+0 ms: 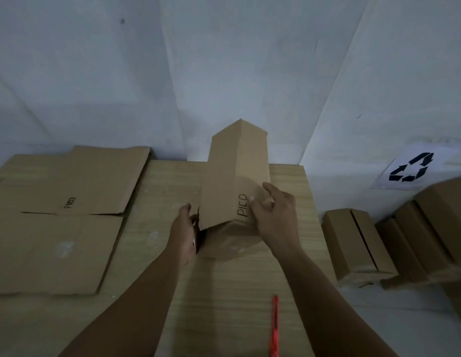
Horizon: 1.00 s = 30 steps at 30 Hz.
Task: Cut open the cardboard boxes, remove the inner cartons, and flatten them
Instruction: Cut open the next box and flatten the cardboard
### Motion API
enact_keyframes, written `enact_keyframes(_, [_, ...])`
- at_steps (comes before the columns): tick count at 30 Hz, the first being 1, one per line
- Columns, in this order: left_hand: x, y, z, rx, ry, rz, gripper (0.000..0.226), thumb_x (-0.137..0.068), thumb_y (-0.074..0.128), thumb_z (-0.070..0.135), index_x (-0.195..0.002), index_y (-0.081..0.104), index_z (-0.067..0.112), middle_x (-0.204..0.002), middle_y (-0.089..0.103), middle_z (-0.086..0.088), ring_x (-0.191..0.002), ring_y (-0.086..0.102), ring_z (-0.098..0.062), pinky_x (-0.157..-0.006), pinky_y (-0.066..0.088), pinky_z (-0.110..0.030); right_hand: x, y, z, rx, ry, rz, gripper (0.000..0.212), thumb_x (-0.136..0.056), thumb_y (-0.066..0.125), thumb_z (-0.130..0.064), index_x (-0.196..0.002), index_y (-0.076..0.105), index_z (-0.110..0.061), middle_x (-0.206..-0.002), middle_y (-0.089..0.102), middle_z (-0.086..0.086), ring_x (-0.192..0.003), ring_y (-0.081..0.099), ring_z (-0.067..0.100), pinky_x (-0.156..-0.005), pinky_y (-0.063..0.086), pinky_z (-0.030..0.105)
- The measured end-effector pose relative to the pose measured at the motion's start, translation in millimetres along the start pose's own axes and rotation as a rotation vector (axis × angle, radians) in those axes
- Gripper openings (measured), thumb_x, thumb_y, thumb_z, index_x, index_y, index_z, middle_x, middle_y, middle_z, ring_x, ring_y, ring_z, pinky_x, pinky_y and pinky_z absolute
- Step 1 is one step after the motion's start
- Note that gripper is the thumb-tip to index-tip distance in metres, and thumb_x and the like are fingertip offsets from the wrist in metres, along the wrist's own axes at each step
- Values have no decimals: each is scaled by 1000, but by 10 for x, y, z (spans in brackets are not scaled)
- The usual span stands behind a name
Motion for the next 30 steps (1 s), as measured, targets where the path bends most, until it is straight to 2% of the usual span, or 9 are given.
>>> enact_keyframes(3, [-46, -325, 257, -13, 81, 126, 58, -99, 39, 59, -144, 48, 24, -135, 56, -8, -122, 56, -27, -98, 48, -44, 5, 206, -115, -77, 37, -43, 76, -85, 69, -53, -150, 35, -33, -141, 39, -2, -122, 49, 18, -102, 49, 45])
enact_keyframes(5, [-18, -495, 564, -355, 298, 233, 62, -101, 31, 59, -149, 44, 23, -149, 49, -6, -135, 46, -23, -114, 33, -39, -3, 356, -154, -126, 67, -67, 84, -80, 72, -56, -151, 32, -33, -139, 42, -2, -120, 51, 19, -99, 52, 47])
enact_keyframes(7, [198, -487, 880, -538, 578, 303, 52, -105, 36, 49, -146, 48, 20, -149, 48, 3, -133, 43, -10, -108, 30, -27, 18, 527, -181, -168, 101, -96, 90, -71, 74, -64, -148, 36, -35, -135, 47, -4, -117, 55, 18, -95, 54, 47])
enact_keyframes(12, [687, 20, 1110, -953, 1106, -18, 47, -101, 45, 47, -135, 58, 19, -136, 60, 4, -124, 53, -9, -104, 46, -38, 134, 874, -202, -410, 177, -154, 67, -80, 67, -67, -137, 54, -34, -124, 62, -4, -109, 63, 13, -89, 57, 39])
enact_keyframes(15, [783, 160, 1024, -1306, 1108, 35, 71, -93, 34, 73, -136, 57, 21, -144, 53, -1, -125, 54, -19, -101, 47, -44, 188, 904, -86, -577, 267, -143, 48, -97, 44, -64, -119, 70, -29, -113, 73, -6, -106, 68, 15, -91, 55, 40])
enact_keyframes(19, [741, 180, 881, -1554, 838, 129, 114, -69, 30, 97, -153, 26, 19, -163, 20, -8, -143, 31, -29, -109, 38, -51, 257, 993, 258, -461, 386, -116, 28, -102, 48, -37, -113, 70, -25, -108, 72, -4, -106, 65, 17, -91, 54, 38])
enact_keyframes(22, [695, 74, 866, -1436, 801, 158, 108, -74, 50, 83, -155, 19, 17, -162, 13, -5, -141, 29, -30, -106, 41, -47, 405, 1196, 510, -342, 441, -195, 39, -100, 53, -39, -135, 59, -24, -119, 66, -3, -104, 62, 13, -85, 54, 33])
enact_keyframes(26, [617, -201, 998, -1168, 945, 138, 91, -76, 57, 66, -149, 33, 19, -150, 32, -2, -125, 44, -20, -93, 48, -40, 566, 1360, 791, -387, 576, -245, 73, -94, 53, -62, -155, 30, -31, -152, 42, 4, -132, 47, 27, -107, 44, 52])
enact_keyframes(30, [222, -599, 892, -830, 720, 45, 81, -74, 60, 61, -144, 46, 25, -143, 45, 3, -123, 49, -6, -103, 44, -36, 526, 1180, 797, -317, 418, -138, 65, -94, 61, -50, -151, 36, -30, -142, 52, 5, -122, 53, 22, -96, 42, 32])
Point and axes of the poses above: each hand's wrist, its own x-axis away from the middle knuckle, its own y-axis out of the palm, z = x × y, the point moved 7 cm from there along -x, towards the middle knuckle
